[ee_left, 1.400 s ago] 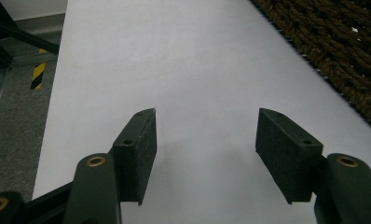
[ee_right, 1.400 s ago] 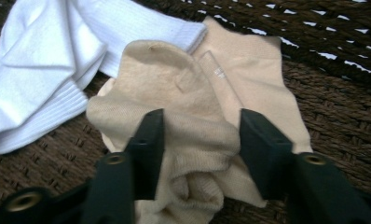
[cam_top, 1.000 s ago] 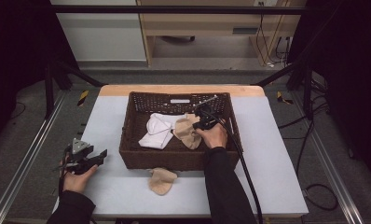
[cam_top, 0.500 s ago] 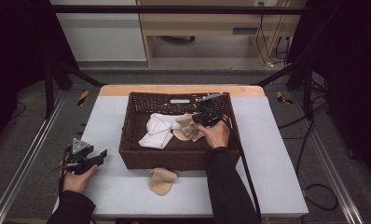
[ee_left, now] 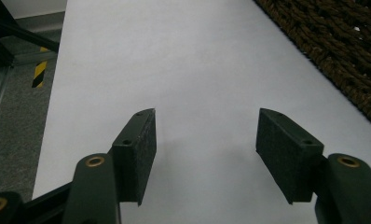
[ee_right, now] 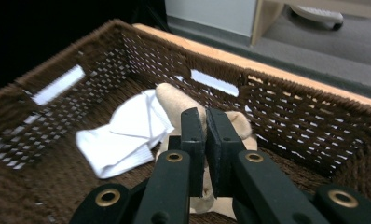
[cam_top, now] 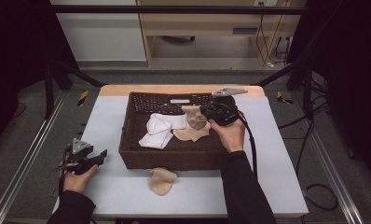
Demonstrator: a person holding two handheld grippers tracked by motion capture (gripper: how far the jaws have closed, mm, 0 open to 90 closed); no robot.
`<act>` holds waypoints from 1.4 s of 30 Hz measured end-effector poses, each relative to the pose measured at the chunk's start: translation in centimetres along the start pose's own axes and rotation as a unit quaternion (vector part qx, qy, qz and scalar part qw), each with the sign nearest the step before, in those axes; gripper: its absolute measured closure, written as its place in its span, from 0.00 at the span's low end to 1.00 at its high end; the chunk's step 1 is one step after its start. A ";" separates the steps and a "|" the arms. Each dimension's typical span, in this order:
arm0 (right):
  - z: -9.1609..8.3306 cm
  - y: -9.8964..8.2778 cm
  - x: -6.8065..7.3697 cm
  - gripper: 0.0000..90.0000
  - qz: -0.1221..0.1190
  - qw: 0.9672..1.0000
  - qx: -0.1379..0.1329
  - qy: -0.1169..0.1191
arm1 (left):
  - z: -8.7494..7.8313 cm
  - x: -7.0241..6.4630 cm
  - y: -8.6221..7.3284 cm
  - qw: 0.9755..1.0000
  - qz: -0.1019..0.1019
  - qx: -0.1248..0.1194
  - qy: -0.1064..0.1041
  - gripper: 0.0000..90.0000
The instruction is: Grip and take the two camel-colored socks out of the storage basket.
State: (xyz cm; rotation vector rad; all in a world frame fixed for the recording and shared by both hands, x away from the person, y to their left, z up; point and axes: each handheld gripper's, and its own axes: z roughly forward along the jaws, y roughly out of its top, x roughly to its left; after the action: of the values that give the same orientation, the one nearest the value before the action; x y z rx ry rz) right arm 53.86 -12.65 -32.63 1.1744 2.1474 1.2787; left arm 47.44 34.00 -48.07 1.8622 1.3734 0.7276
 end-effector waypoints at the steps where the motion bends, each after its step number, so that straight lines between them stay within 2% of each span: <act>1: 0.0 0.0 0.0 0.96 0.000 1.000 0.000 0.000 | 0.0 0.0 0.0 1.000 0.000 0.000 0.000 0.42; 8: -3.4 0.9 0.6 0.96 -0.019 0.999 -0.035 0.021 | 0.0 0.0 0.0 1.000 0.002 0.001 0.001 0.42; 9: -3.4 0.9 0.6 0.96 -0.019 0.999 -0.035 0.021 | 0.0 0.0 0.0 1.000 0.002 0.001 0.001 0.42; 15: -6.2 1.6 1.5 0.96 -0.033 0.997 -0.062 0.044 | 0.0 -0.1 0.0 1.000 0.004 0.002 0.001 0.42; 18: -7.8 1.7 2.5 0.96 -0.048 0.994 -0.072 0.067 | 0.0 -0.1 0.0 1.000 0.004 0.003 0.002 0.42; 22: -8.8 1.5 3.5 0.96 -0.061 0.992 -0.077 0.085 | 0.0 -0.1 0.0 1.000 0.004 0.002 0.002 0.42; 24: -9.8 1.2 4.5 0.96 -0.075 0.988 -0.081 0.105 | 0.0 -0.1 0.0 1.000 0.004 0.002 0.003 0.41; 32: -11.4 0.3 6.0 0.96 -0.094 0.983 -0.083 0.138 | 0.0 -0.1 0.0 1.000 0.005 0.003 0.004 0.41; 36: -11.8 -1.1 7.0 0.96 -0.107 0.979 -0.072 0.157 | 0.0 -0.2 0.0 1.000 0.006 0.002 0.005 0.41; 42: -11.6 -3.3 7.9 0.96 -0.114 0.977 -0.053 0.175 | 0.0 -0.2 0.0 1.000 0.007 0.002 0.005 0.41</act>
State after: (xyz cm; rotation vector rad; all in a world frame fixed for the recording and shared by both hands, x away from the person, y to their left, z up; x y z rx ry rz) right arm 40.00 -13.29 -28.75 0.6736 2.3371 1.5615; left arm 47.42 33.82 -48.09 1.8761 1.3711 0.7430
